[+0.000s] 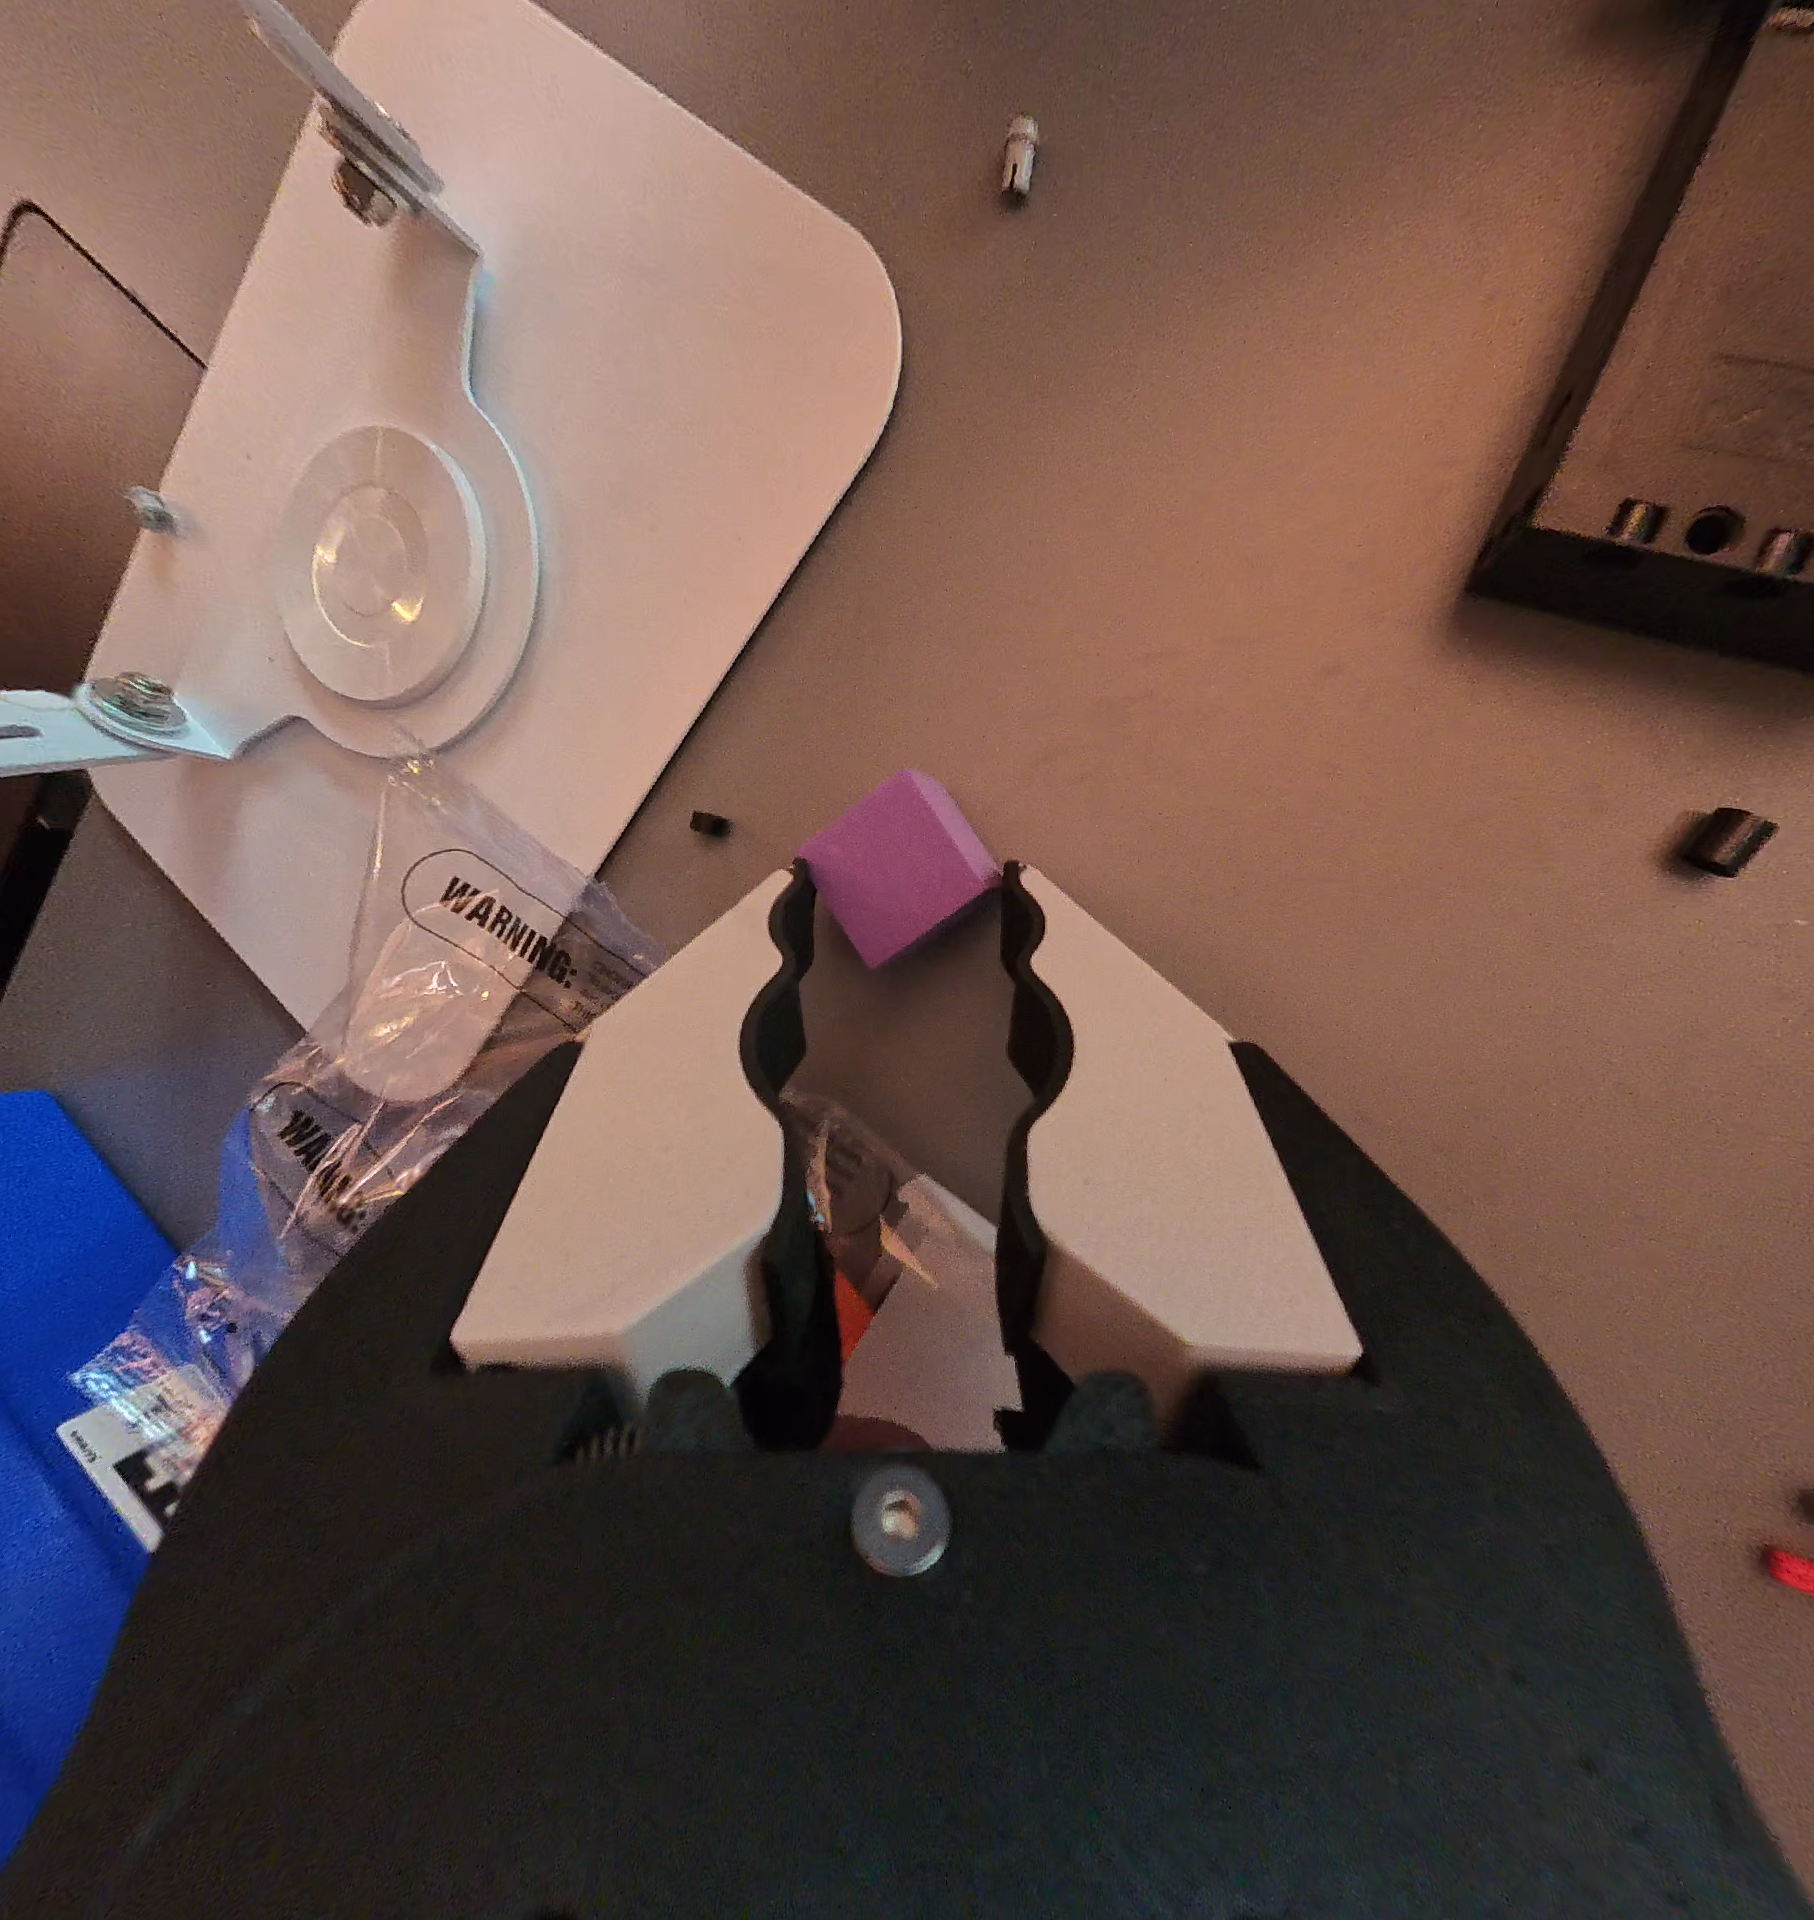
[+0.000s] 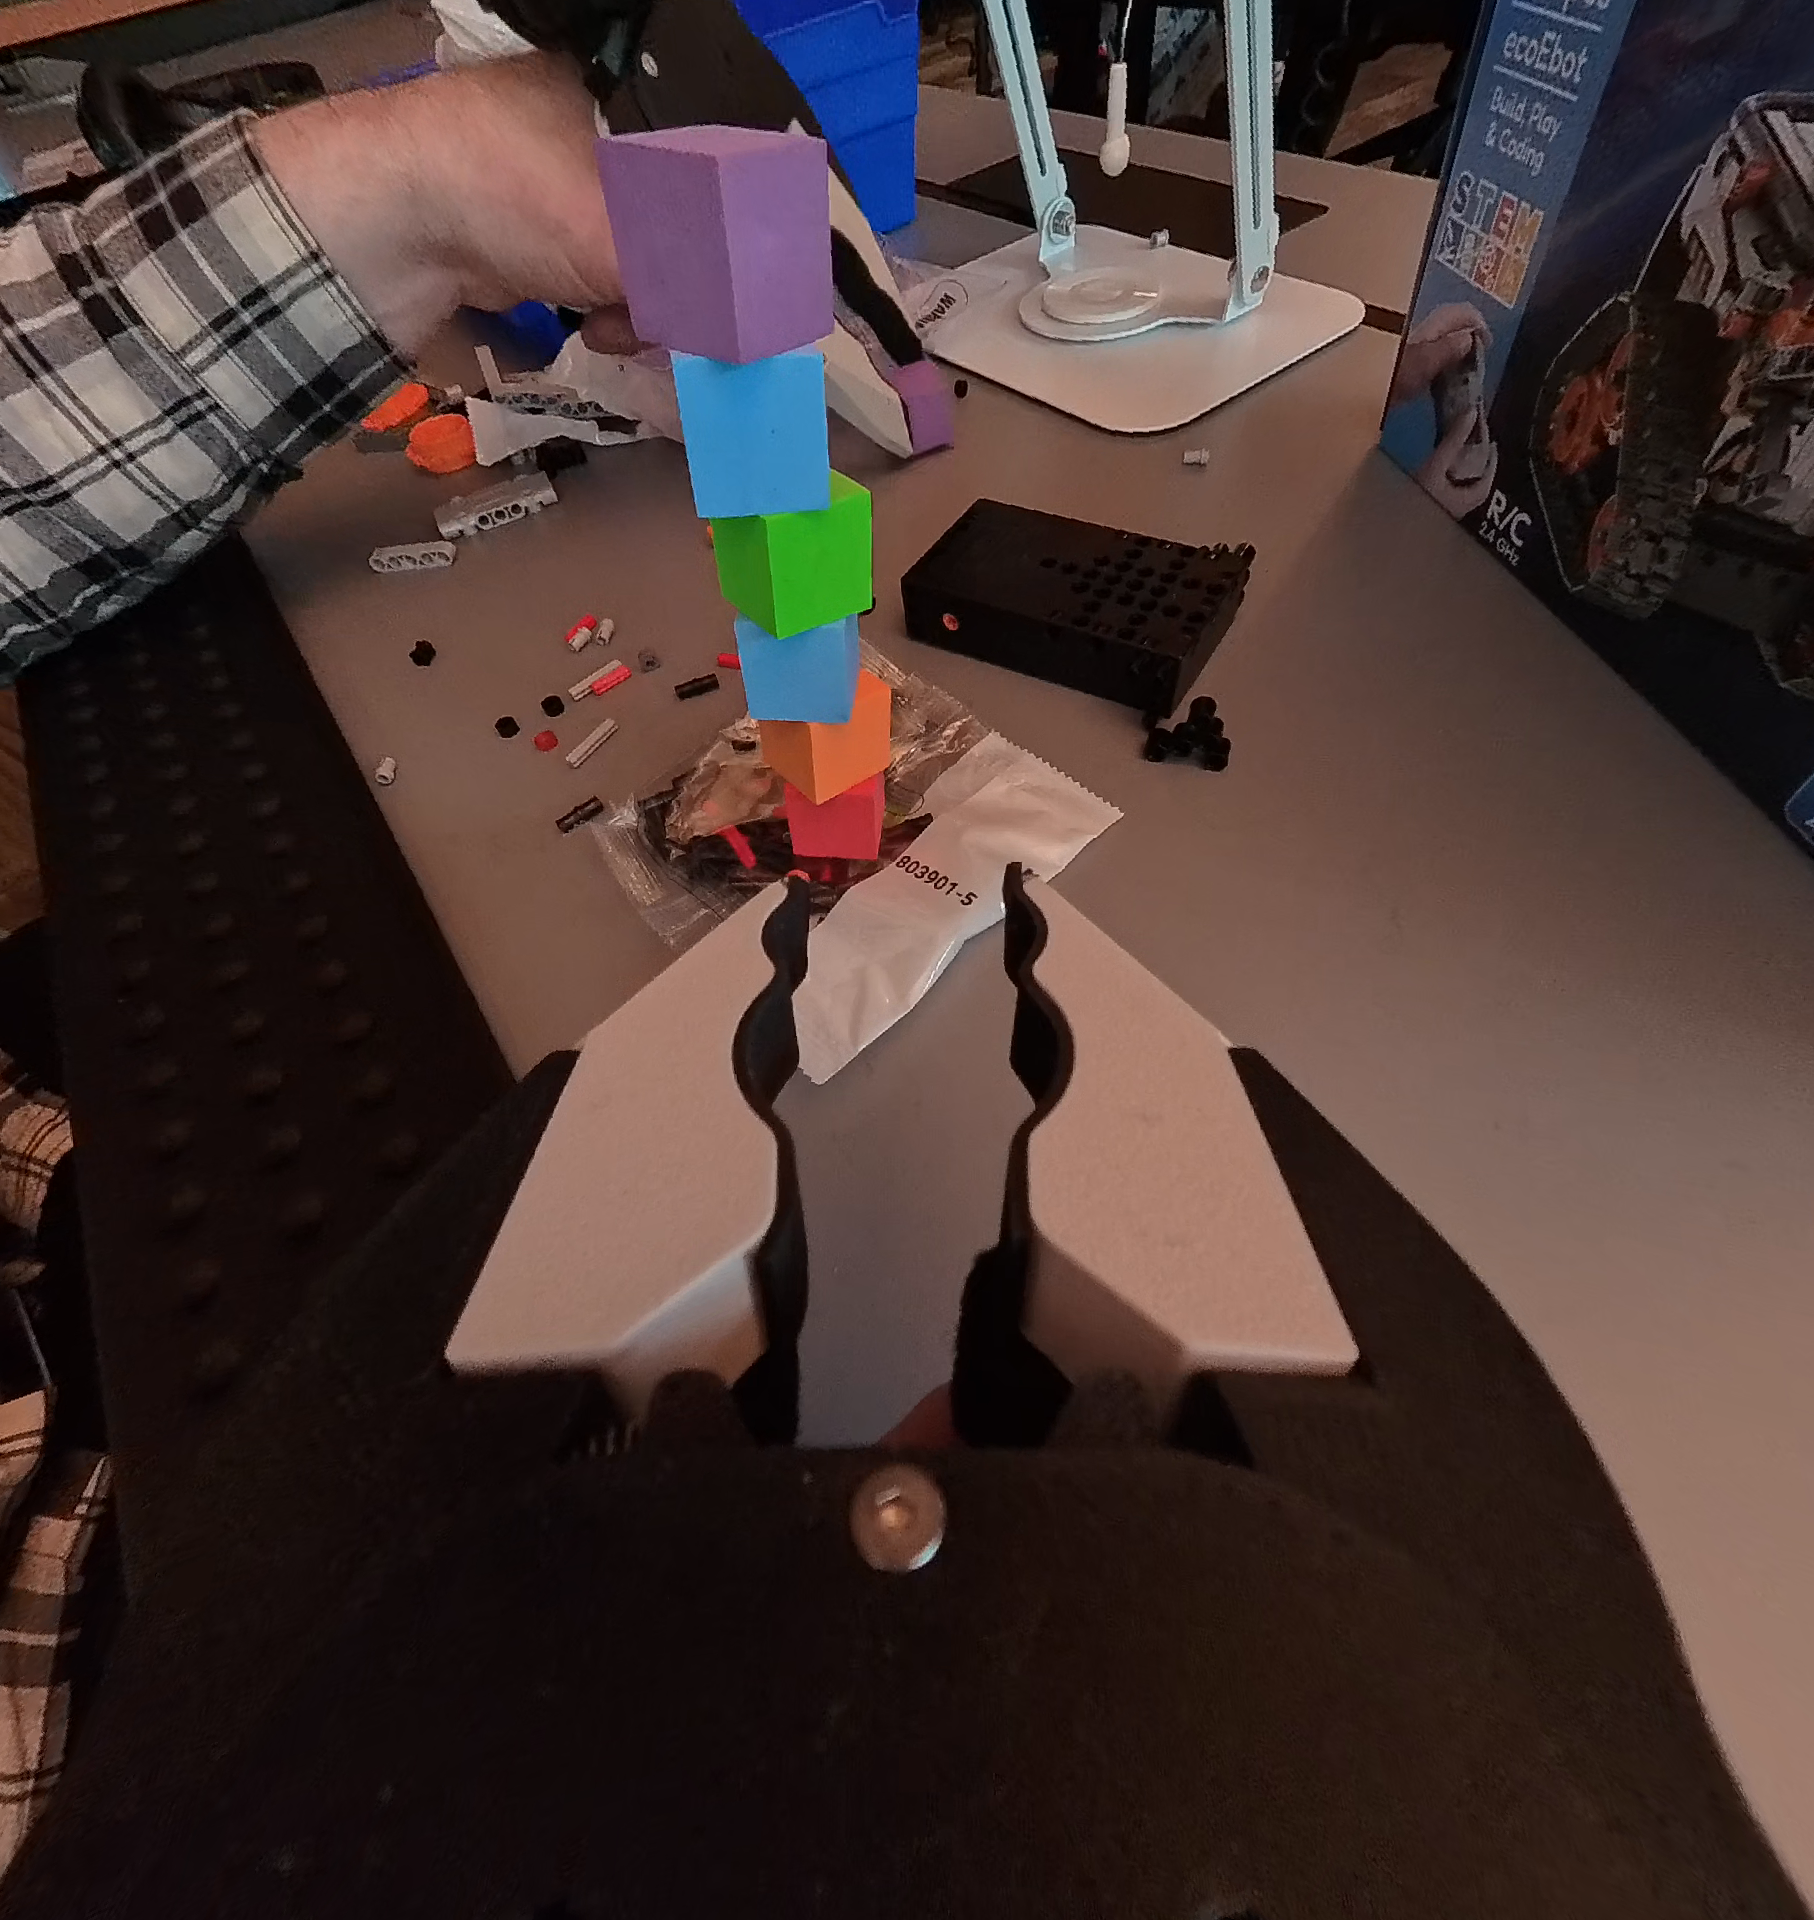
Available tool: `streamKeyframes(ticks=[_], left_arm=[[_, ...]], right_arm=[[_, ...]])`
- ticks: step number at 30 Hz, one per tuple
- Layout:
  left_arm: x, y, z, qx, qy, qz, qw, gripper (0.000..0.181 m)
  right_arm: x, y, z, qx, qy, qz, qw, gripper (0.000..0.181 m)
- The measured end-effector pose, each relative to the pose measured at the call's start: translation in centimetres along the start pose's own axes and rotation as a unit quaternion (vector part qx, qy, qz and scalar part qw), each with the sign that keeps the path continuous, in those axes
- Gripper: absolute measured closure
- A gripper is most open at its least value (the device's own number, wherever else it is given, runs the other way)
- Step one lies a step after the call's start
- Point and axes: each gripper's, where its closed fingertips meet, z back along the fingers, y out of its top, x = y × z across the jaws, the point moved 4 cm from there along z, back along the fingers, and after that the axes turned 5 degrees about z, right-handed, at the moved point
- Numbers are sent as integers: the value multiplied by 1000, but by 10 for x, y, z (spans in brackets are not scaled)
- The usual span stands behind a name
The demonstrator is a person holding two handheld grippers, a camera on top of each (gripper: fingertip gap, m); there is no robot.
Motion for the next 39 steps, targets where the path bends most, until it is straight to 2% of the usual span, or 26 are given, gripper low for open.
streamKeyframes(ticks=[2, 4, 9, 11, 13, 20, 29, 39], left_arm=[[5, 9, 14, 26, -14, -7, 1000, 147], [19, 27, 41, 73, -49, -21, 996, 147], [81, 84, 141, 203, -188, -93, 957, 147], [107, 98, 171, 220, -228, -128, 940, 147], [129, 105, 187, 214, -250, -166, 930, 147], [161, 116, 191, 178, -280, -208, 920, 146], [169, 114, 178, 140, -277, -224, 924, 146], [171, 114, 172, 133, -275, -223, 926, 145]], right_arm=[[-1, 1, 0, 1, 1, 1, 1000, 144], [-2, 1, -1, 0, 2, 2, 1000, 144], [-1, -3, -5, -9, 3, 0, 1000, 144], [-1, -4, -6, -11, 2, 0, 1000, 144], [0, -4, -6, -10, 2, -3, 1000, 144], [1, -5, -6, -9, 4, -6, 1000, 144], [1, -6, -6, -7, 7, -5, 1000, 144], [0, -5, -5, -4, 6, -3, 1000, 145]])
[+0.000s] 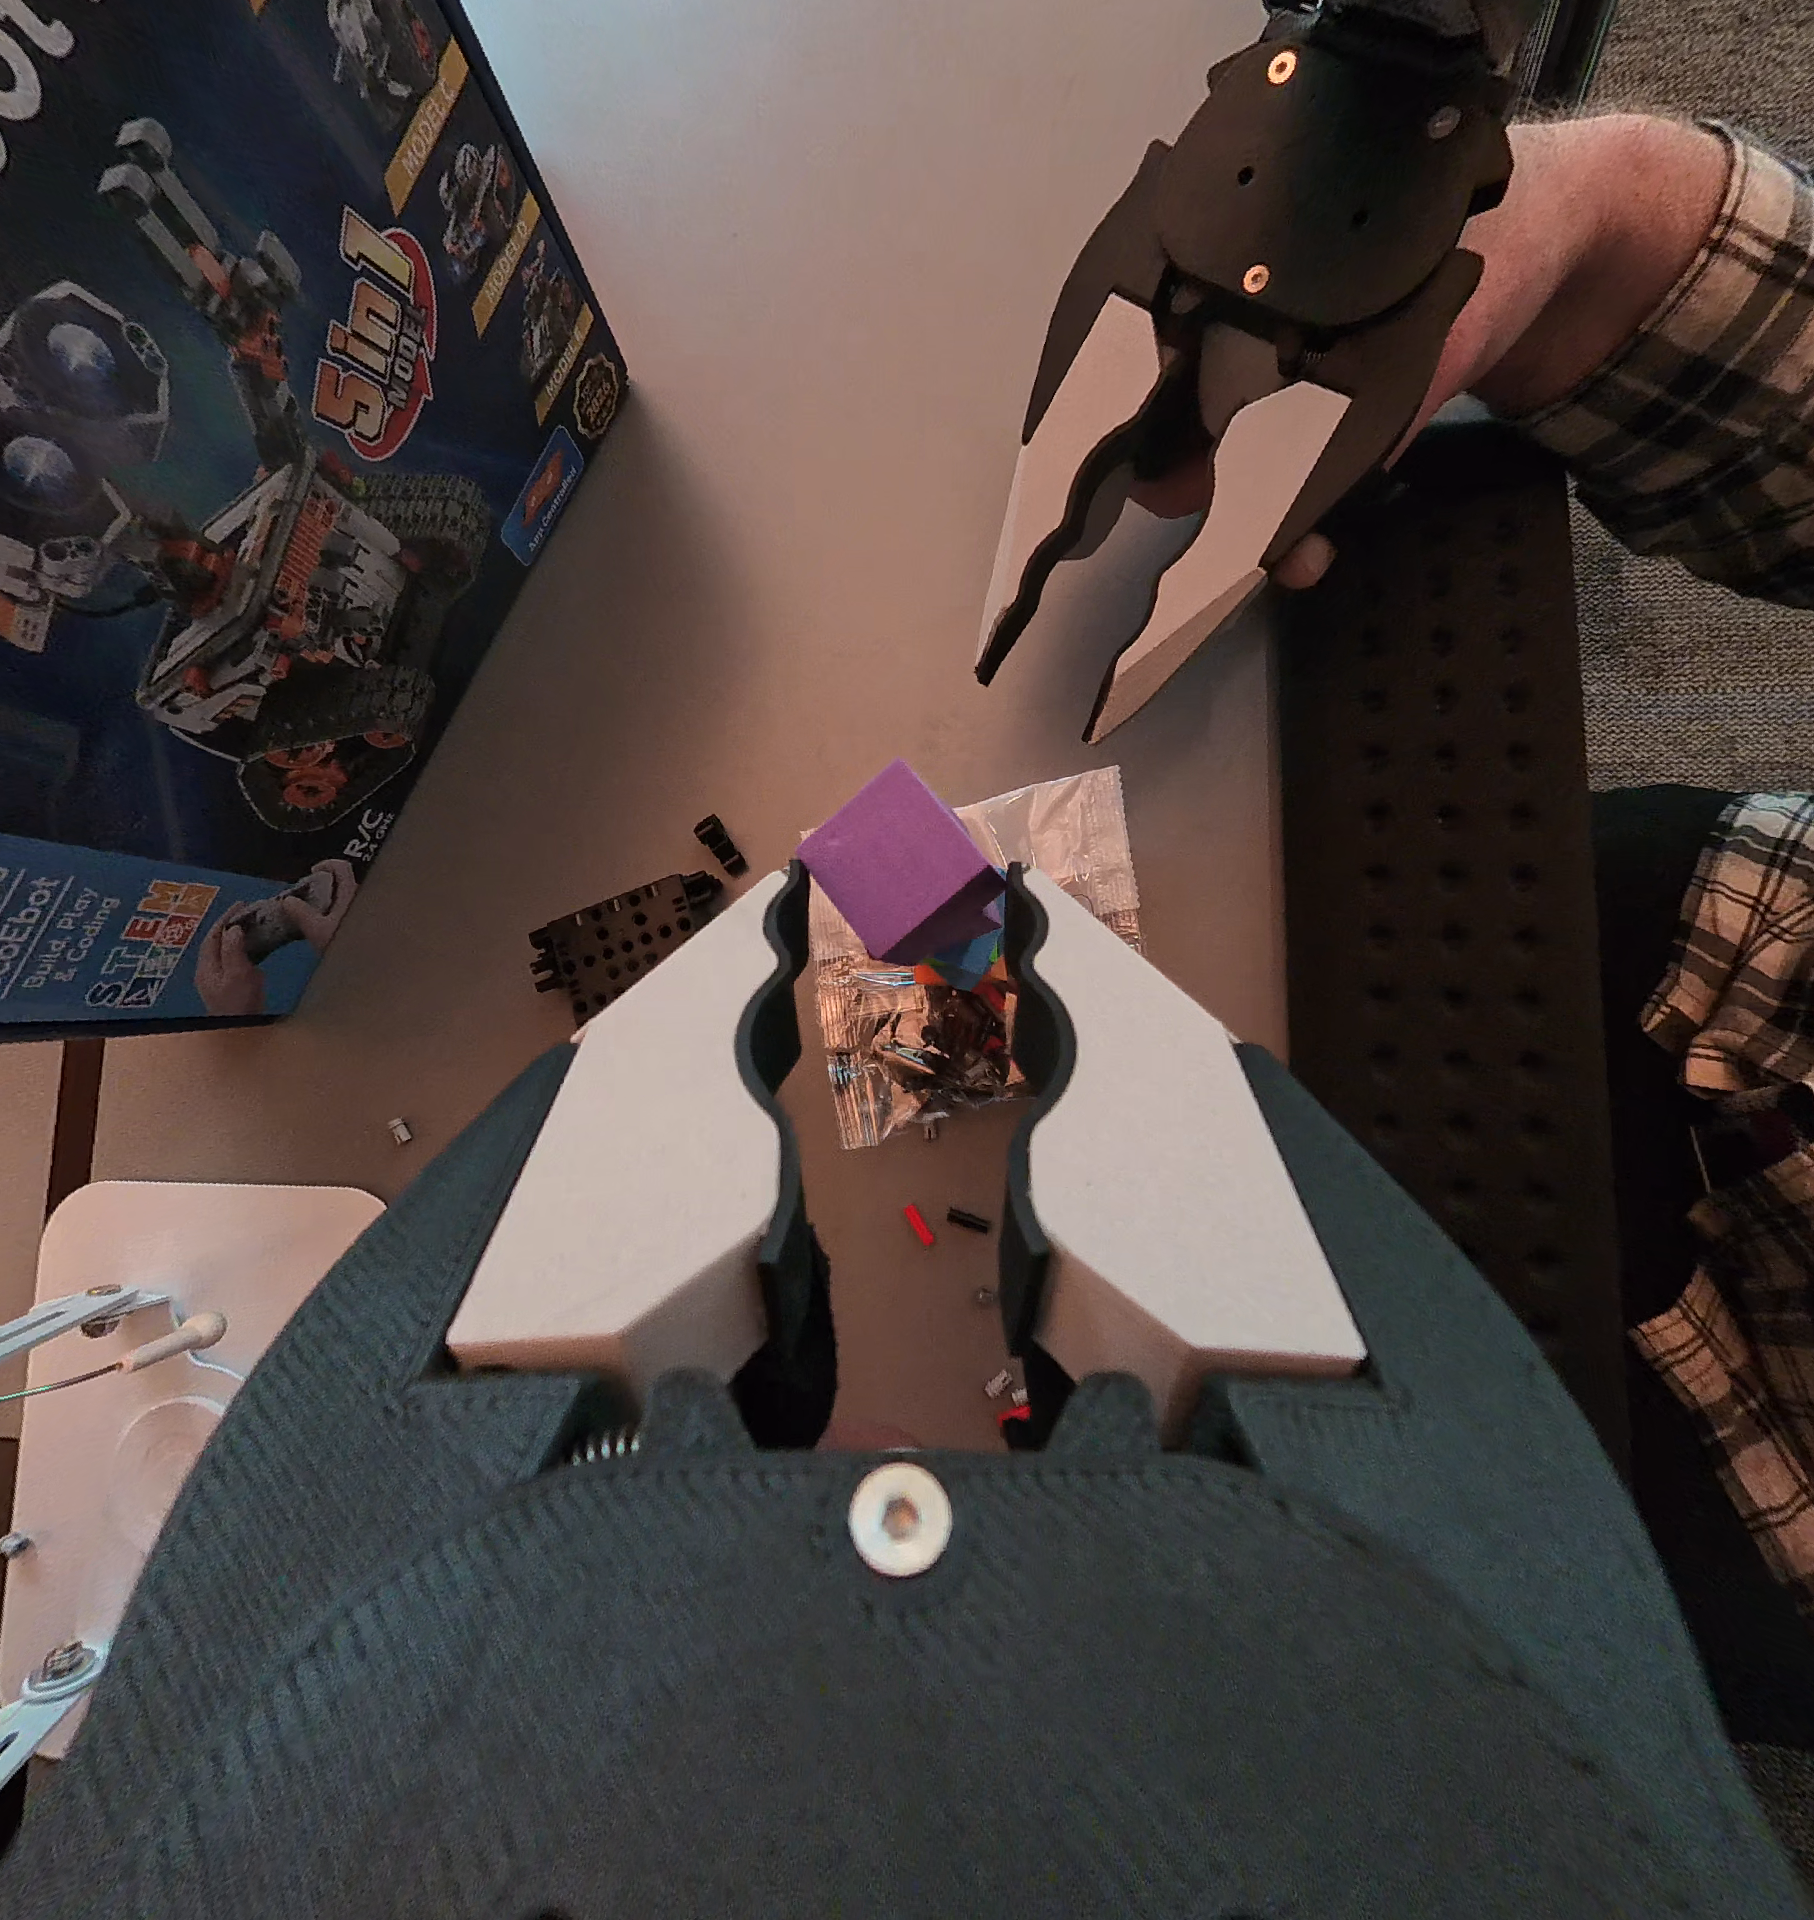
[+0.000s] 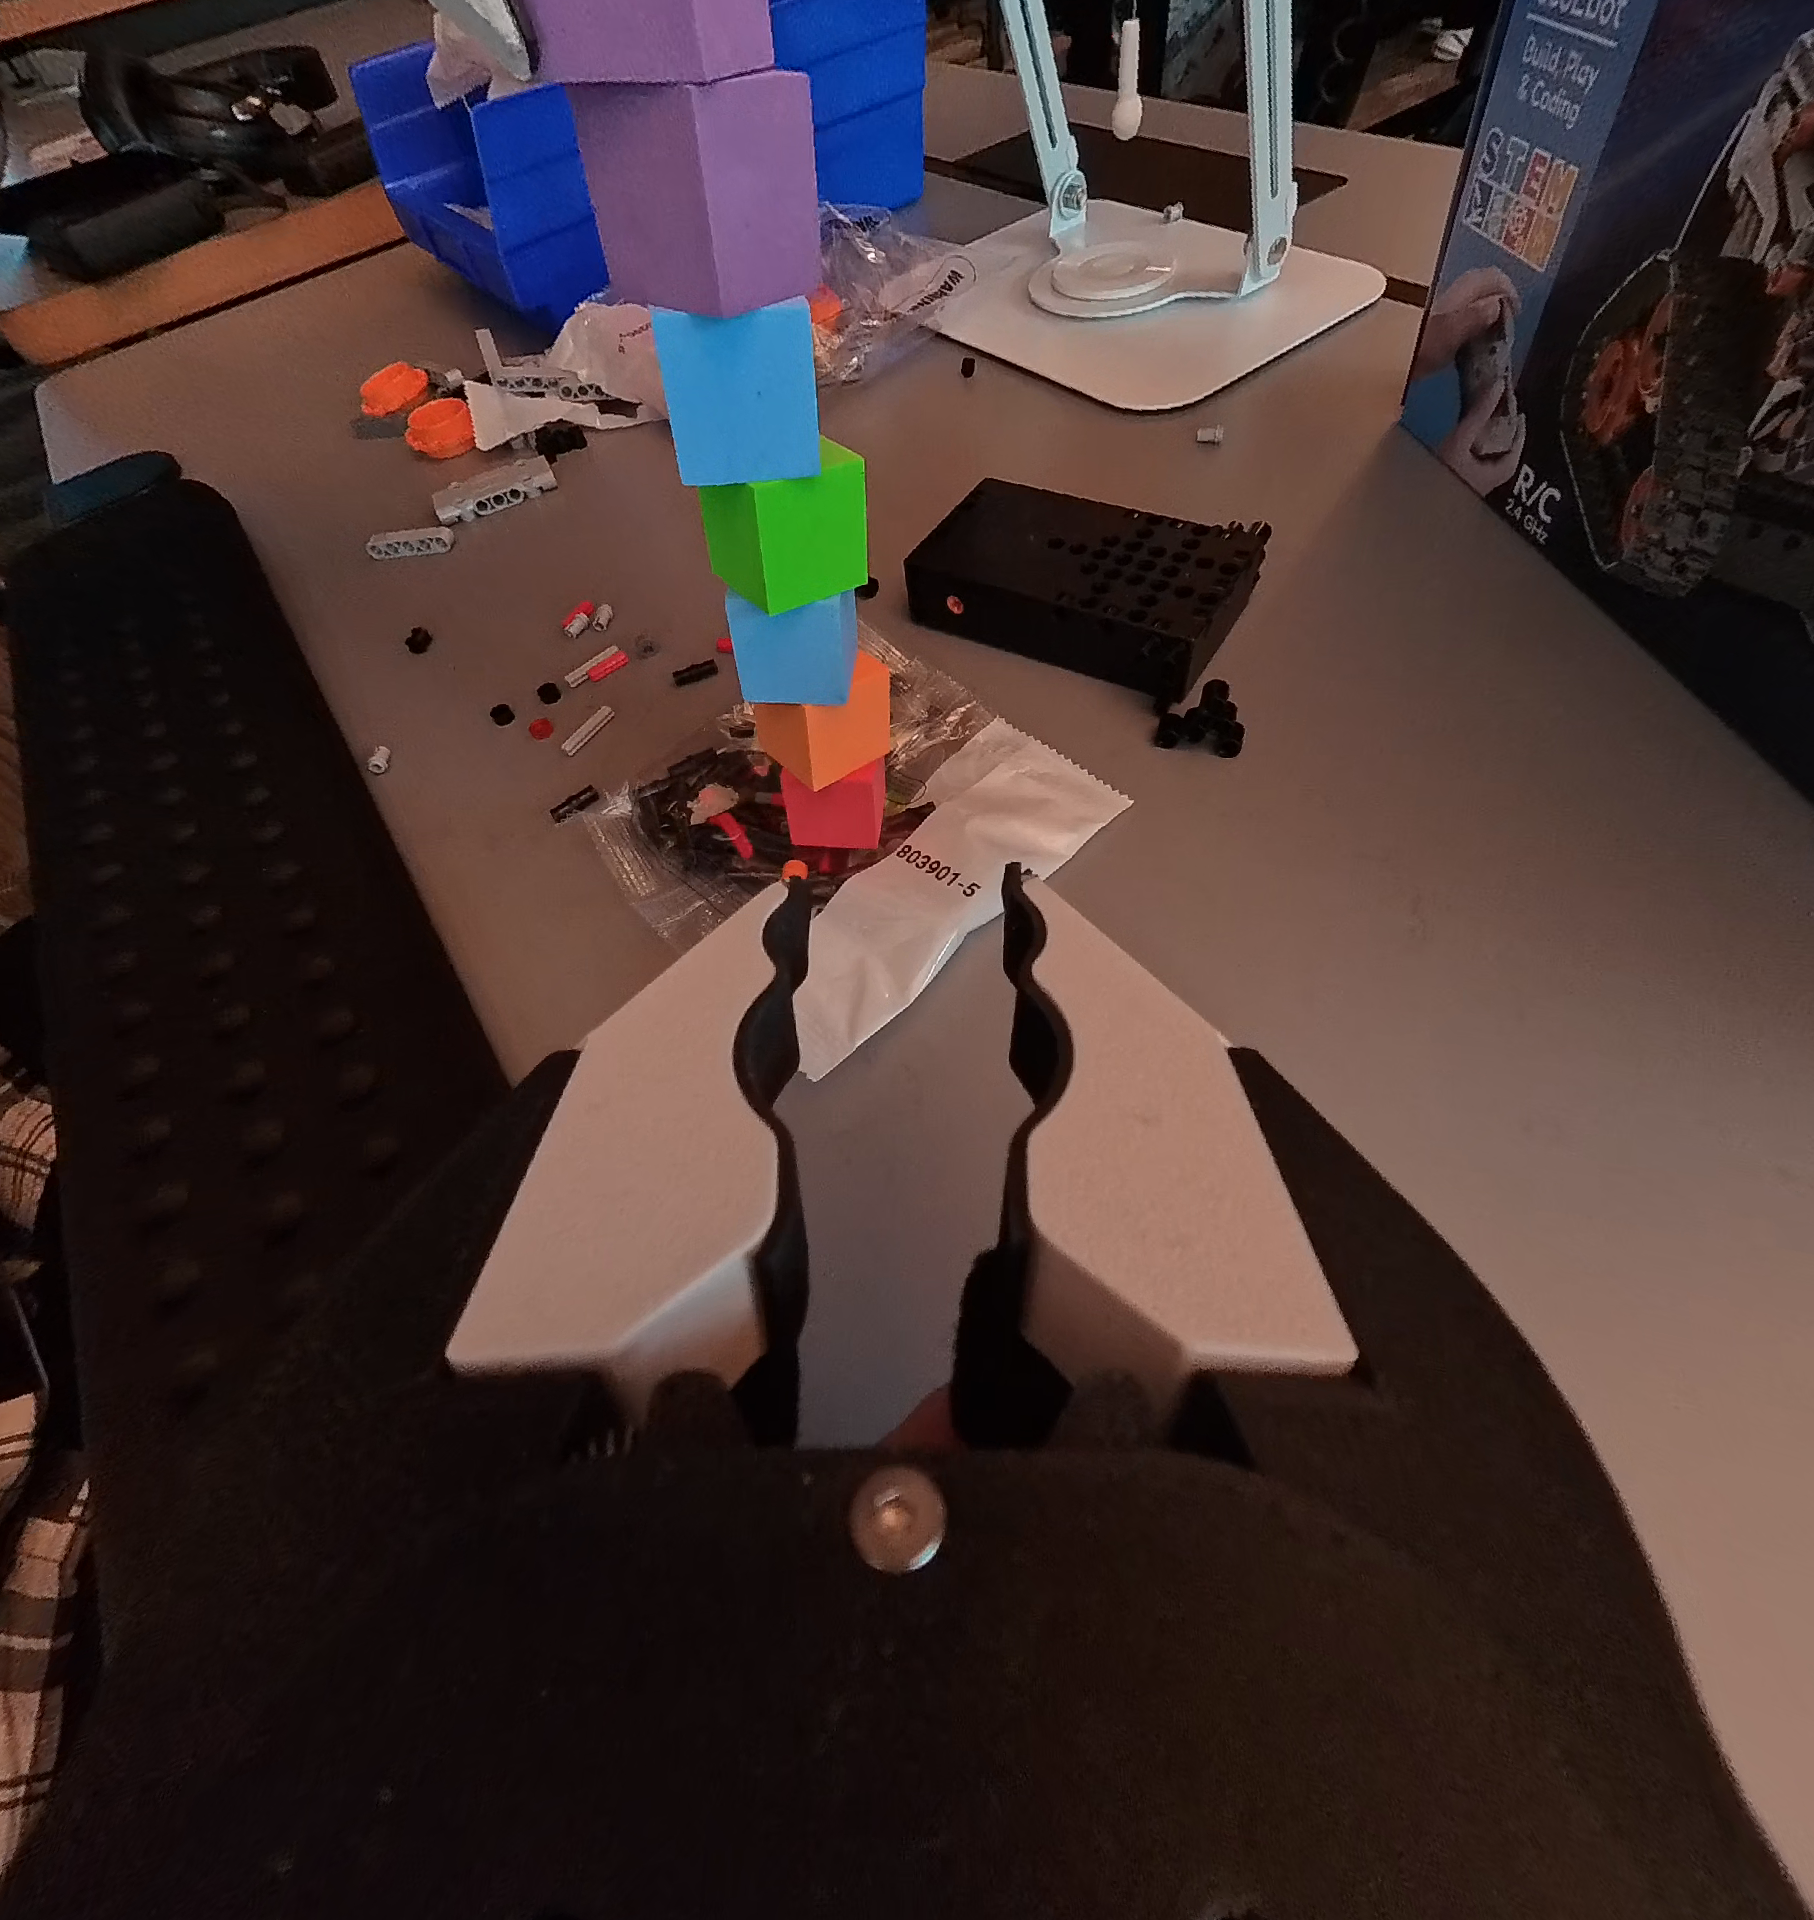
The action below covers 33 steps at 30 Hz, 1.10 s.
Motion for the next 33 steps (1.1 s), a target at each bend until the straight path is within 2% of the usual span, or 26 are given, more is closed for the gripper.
streamKeyframes(ticks=[15, 21, 29, 33], left_arm=[[-4, 4, 8, 30, 14, 3, 999, 138], [-6, 1, 32, 80, 34, 16, 996, 140], [-10, -49, 72, 145, 119, 75, 979, 143], [-15, -78, 62, 166, 168, 117, 965, 145]], right_arm=[[0, 1, 1, 4, -1, 0, 1000, 145], [1, 1, 2, 7, -4, -1, 1000, 145], [13, -13, -2, -26, -53, 20, 998, 145], [16, -17, -5, -43, -70, 31, 996, 145]])
